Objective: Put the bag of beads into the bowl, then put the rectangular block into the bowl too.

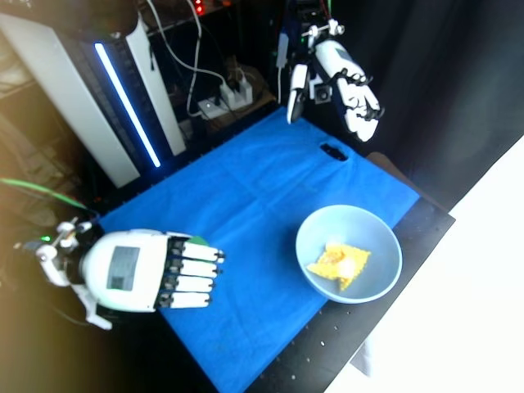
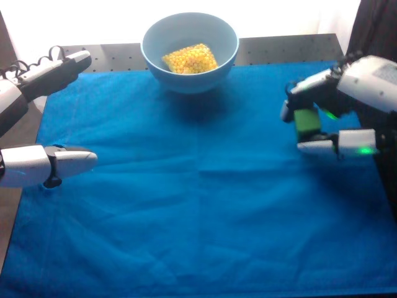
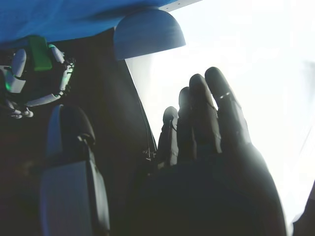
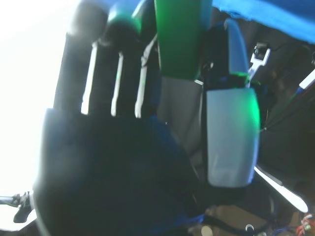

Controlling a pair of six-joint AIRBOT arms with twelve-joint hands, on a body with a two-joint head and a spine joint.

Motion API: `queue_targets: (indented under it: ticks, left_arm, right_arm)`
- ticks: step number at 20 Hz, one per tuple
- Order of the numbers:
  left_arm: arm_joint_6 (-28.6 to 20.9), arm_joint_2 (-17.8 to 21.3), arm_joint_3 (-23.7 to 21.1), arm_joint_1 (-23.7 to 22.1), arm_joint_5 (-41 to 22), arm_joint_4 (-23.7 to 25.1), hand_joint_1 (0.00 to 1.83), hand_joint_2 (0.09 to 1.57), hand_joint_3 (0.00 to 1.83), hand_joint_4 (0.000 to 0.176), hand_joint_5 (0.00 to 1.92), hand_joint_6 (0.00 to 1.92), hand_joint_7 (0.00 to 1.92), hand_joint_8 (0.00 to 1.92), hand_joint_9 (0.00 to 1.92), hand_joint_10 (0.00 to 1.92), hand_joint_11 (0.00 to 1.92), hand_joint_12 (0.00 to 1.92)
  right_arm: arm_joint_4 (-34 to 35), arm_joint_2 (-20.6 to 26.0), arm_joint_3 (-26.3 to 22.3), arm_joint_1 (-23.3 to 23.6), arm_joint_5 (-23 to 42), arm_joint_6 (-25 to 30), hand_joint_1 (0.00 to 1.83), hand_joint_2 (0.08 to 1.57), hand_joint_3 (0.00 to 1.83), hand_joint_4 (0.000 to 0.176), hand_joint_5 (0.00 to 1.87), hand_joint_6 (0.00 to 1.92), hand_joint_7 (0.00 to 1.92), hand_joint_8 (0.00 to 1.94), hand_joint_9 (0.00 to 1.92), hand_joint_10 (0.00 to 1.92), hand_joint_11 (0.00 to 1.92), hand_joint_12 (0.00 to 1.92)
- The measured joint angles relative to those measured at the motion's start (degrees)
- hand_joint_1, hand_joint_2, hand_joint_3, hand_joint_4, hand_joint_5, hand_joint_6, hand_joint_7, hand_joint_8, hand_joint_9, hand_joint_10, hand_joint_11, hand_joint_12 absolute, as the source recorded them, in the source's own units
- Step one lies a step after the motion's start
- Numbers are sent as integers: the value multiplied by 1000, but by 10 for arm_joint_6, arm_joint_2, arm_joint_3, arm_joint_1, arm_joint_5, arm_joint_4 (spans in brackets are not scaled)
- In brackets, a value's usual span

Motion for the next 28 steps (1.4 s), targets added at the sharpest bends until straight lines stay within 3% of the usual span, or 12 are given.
queue_targets:
  ticks: [1,3,5,10,11,15,16,17,20,23,26,28]
  left_arm:
    - [-5,0,0,5,-2,0,822,1010,4,104,115,1,273,1,332,3,0,932]
    - [-8,0,0,10,-5,-1,825,1012,4,100,114,1,272,0,333,3,0,938]
    - [-8,0,0,10,-6,-4,844,1026,7,98,116,2,260,0,327,3,0,908]
    - [-9,-8,0,11,-6,-3,841,1029,4,103,129,9,267,5,319,3,0,959]
    - [-9,-8,1,11,-5,-4,855,1039,8,96,132,9,264,3,316,1,0,960]
    - [-20,-18,11,11,0,-5,851,1030,2,87,136,4,251,0,347,11,0,1004]
    - [-24,-23,17,11,2,2,850,1031,2,84,128,0,231,0,349,11,0,1007]
    - [-30,-29,23,10,5,5,860,1029,1,84,117,0,206,1,348,7,0,1007]
    - [-39,-41,36,-2,20,14,883,1041,4,83,120,1,217,2,327,1,0,981]
    - [-42,-43,38,-8,18,31,865,1040,2,85,129,4,239,9,328,3,0,981]
    - [-46,-43,42,-9,21,30,879,1043,2,81,138,4,258,6,331,3,0,1005]
    - [-48,-45,45,-15,21,26,890,1042,1,66,144,3,253,1,334,3,0,984]
  right_arm:
    - [-21,0,0,21,1,0,1246,1124,0,0,871,1058,1070,977,944,1067,787,1436]
    - [-45,0,-2,56,9,0,1247,1113,0,0,882,1056,1096,915,981,946,794,1380]
    - [-59,0,-3,91,29,1,1278,1086,0,0,959,831,1136,953,1095,1111,958,1448]
    - [-54,-42,48,170,32,0,1277,1089,0,0,916,932,1160,882,1210,952,1104,1380]
    - [-52,-66,68,189,33,0,1279,1068,0,0,931,974,1250,664,1254,875,1144,1288]
    - [-45,-143,126,230,28,1,1176,1090,0,0,1022,897,1258,621,1249,1045,1142,1423]
    - [-30,-162,143,230,28,2,1251,1104,0,0,964,799,1112,997,1190,1134,1100,1489]
    - [-22,-181,163,230,12,1,1271,1103,0,0,948,790,1088,1079,1183,1214,1088,1545]
    - [-17,-216,218,231,-26,1,1197,1065,0,0,1076,785,1214,784,1232,1152,1105,1527]
    - [-13,-244,273,232,-85,0,1178,1063,1,0,1088,804,1270,821,1256,1331,1127,1645]
    - [-10,-269,313,232,-136,0,1175,1065,1,0,1080,826,1216,821,1245,1247,1142,1598]
    - [-20,-279,318,232,-154,0,1237,1097,8,0,931,917,1125,908,1007,864,845,1373]
